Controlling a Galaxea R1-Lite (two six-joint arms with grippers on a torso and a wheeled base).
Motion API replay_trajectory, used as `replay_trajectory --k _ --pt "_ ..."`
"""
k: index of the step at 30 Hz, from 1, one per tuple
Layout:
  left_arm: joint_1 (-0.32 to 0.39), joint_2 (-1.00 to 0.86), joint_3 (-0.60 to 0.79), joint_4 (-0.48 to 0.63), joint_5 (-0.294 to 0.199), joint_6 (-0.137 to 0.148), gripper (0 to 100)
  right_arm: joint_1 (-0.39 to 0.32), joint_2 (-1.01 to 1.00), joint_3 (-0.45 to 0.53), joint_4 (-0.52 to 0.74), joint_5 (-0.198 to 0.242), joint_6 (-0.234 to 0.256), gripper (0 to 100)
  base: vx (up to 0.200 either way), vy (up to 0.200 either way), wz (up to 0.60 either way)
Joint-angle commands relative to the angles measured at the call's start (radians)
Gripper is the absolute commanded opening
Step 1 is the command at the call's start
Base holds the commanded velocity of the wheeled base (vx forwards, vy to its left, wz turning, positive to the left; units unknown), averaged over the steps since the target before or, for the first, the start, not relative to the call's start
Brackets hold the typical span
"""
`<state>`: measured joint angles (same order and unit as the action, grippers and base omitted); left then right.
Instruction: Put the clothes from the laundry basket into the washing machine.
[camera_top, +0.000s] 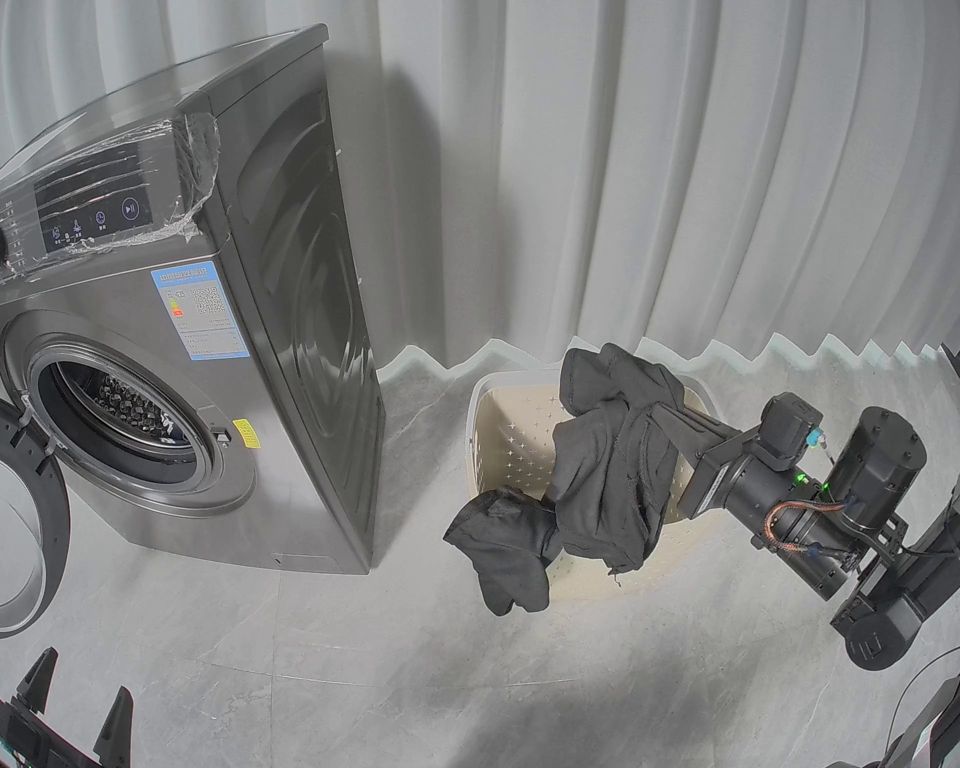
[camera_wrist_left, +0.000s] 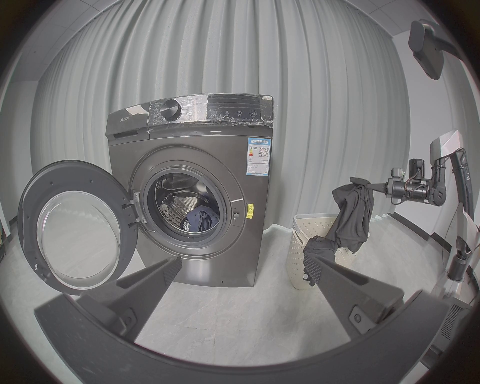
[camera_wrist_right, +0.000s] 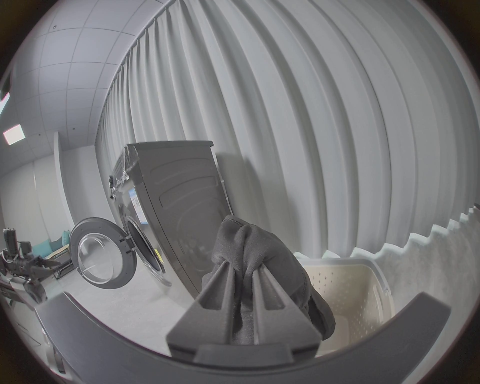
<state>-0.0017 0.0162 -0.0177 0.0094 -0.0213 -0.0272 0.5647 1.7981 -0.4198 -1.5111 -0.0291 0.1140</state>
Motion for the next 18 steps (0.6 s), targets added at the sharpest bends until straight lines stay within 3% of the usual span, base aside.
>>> replay_trajectory --k 1,7,11,13,15,18 --pt "0.0 -0.016 0.015 0.0 0.0 0.0 100 0.014 -0.075 -0.007 0.003 -0.003 -0.008 0 0.0 0.0 0.0" --pt "0.0 -0.016 0.015 0.0 0.0 0.0 100 0.043 -0.117 -0.013 0.023 -0.011 -0.039 0 0.0 0.0 0.0" --pt "0.0 -0.015 0.015 0.0 0.0 0.0 100 0.072 -0.164 -0.033 0.123 -0.11 -0.039 0 -0.05 0.0 0.0" --pt "0.0 -0.016 0.015 0.0 0.0 0.0 100 0.078 -0.171 -0.034 0.132 -0.124 -0.039 0 -0.2 0.0 0.0" --pt "0.0 -0.015 0.015 0.0 0.0 -0.003 100 0.095 -0.184 -0.024 0.143 -0.169 -0.039 0 -0.2 0.0 0.0" --pt "0.0 -0.016 0.015 0.0 0.0 0.0 100 0.1 -0.186 -0.025 0.143 -0.179 -0.039 0 -0.067 0.0 0.0"
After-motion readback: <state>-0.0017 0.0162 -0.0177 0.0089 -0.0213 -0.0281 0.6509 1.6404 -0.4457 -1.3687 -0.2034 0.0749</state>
